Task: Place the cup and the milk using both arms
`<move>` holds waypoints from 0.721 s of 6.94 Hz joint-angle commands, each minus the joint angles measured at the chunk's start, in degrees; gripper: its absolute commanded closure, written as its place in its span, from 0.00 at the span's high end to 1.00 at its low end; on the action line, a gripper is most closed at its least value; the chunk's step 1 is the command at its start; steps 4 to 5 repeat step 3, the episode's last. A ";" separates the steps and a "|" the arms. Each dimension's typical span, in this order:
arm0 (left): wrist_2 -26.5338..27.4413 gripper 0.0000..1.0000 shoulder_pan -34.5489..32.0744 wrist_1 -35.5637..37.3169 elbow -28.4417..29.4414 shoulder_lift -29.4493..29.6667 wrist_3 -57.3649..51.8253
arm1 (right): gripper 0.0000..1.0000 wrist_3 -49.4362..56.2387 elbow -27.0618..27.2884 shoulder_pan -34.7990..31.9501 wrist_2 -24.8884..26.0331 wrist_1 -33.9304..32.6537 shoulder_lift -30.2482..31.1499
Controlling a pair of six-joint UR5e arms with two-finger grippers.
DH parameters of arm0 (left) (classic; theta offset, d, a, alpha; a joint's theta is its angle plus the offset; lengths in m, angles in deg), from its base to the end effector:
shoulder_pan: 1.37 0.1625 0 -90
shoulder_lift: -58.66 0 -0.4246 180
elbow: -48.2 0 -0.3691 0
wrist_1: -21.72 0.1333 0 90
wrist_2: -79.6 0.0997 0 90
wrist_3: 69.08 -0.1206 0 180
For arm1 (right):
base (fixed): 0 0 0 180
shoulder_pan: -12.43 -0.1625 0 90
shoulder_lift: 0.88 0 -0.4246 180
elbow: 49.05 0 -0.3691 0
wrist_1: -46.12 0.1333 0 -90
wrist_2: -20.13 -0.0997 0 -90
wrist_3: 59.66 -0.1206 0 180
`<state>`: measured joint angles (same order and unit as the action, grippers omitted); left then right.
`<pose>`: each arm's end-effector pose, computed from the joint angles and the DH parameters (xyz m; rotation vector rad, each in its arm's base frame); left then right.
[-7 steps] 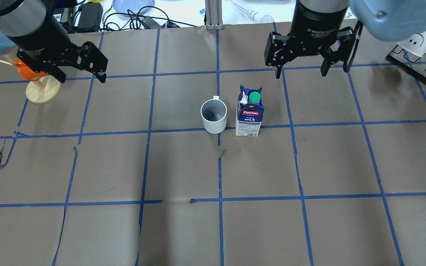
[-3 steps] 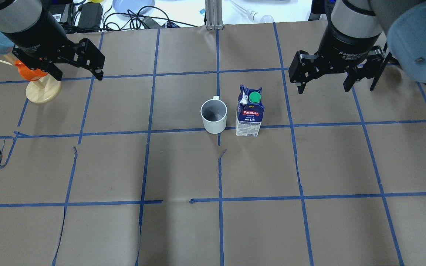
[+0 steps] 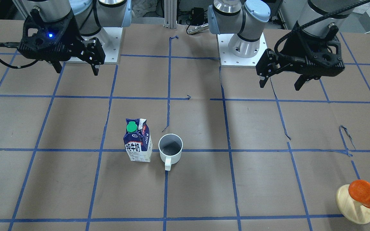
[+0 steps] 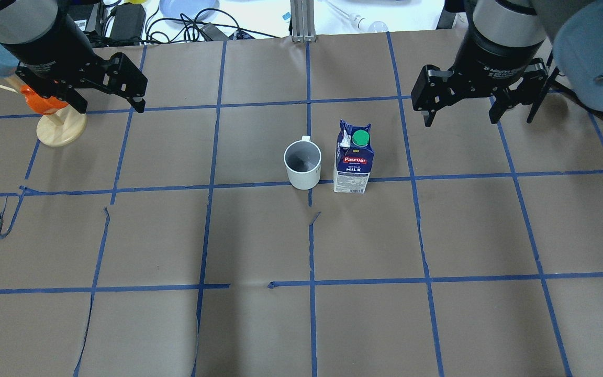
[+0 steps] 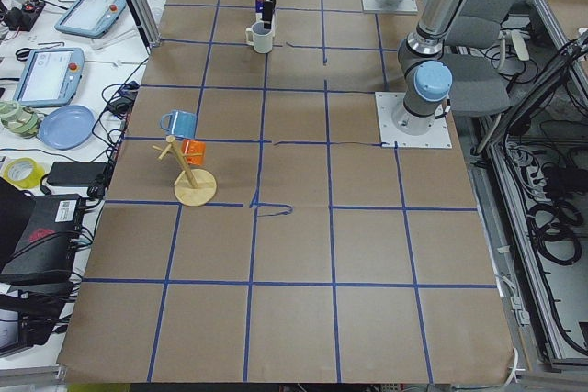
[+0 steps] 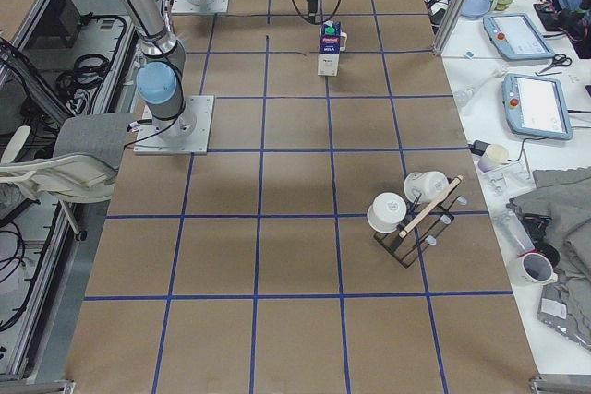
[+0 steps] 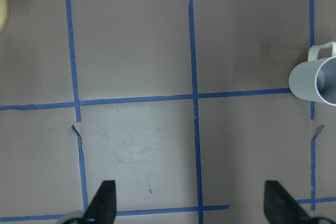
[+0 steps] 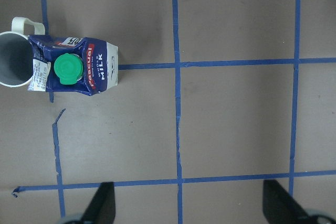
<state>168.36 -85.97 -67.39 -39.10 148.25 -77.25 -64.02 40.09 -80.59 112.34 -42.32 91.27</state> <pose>-0.0908 -0.4841 0.4938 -0.0767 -3.1254 0.1124 0.1525 -0.4480 0.4882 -0.0371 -3.1042 0.0431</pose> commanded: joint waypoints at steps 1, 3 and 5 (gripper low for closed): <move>-0.25 1.00 0.05 0.08 0.02 0.15 0.00 | 1.00 -0.30 -0.01 -0.05 -0.46 0.02 0.05; -0.17 1.00 0.05 0.16 0.02 0.15 0.00 | 1.00 -0.13 0.17 -0.05 -0.64 -0.07 -0.04; -0.17 1.00 0.05 0.16 0.02 0.15 0.00 | 1.00 -0.13 0.17 -0.05 -0.64 -0.07 -0.04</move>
